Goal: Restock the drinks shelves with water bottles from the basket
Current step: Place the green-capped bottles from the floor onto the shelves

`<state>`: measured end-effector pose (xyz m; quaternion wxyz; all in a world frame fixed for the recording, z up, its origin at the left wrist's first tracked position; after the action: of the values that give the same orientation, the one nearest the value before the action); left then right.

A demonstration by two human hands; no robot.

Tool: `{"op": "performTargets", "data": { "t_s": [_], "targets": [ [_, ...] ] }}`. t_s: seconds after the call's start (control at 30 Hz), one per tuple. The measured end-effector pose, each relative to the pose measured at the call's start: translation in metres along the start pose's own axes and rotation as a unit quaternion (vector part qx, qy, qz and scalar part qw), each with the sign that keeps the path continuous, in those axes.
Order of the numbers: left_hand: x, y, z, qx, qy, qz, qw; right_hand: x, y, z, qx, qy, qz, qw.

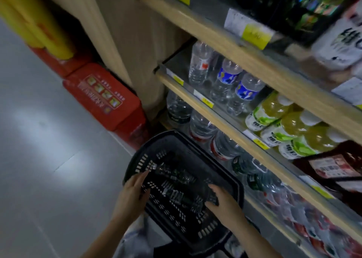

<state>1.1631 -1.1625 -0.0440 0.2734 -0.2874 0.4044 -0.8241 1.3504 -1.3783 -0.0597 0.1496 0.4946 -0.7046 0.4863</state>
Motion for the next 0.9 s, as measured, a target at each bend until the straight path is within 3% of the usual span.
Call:
{"op": "performTargets", "data": {
  "t_s": [0.1, 0.33, 0.57, 0.73, 0.8, 0.9],
  "targets": [
    [0.017, 0.04, -0.019, -0.023, -0.038, 0.035, 0.998, -0.036, 0.019, 0.014, 0.02, -0.022, -0.011, 1.0],
    [-0.031, 0.088, -0.108, -0.153, -0.026, 0.124, 0.98, -0.181, 0.115, 0.03, 0.11, -0.12, 0.003, 0.987],
    [-0.049, 0.098, -0.133, -0.088, 0.072, 0.209, 0.971, -0.302, 0.222, 0.066, 0.25, -0.168, 0.005, 0.953],
    [-0.052, 0.094, -0.126, -0.074, 0.078, 0.224, 0.969, -0.344, 0.236, 0.078, 0.4, -0.158, 0.124, 0.894],
    [-0.056, 0.093, -0.126, -0.082, 0.075, 0.218, 0.97, -0.347, 0.235, 0.078, 0.4, -0.161, 0.143, 0.891],
    [-0.056, 0.098, -0.131, -0.106, 0.066, 0.2, 0.972, -0.33, 0.226, 0.078, 0.332, -0.168, 0.131, 0.919]
  ]
}}
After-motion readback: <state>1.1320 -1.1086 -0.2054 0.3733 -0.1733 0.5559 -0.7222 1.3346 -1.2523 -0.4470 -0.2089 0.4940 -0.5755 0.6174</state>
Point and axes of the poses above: each hand's wrist, its own x-axis away from the middle knuckle, its own y-axis out of the palm, z = x × y, the point moved 9 cm from there along -x, towards the middle knuckle, and after that the axes turned 4 degrees about z, right-handed, at the moved point
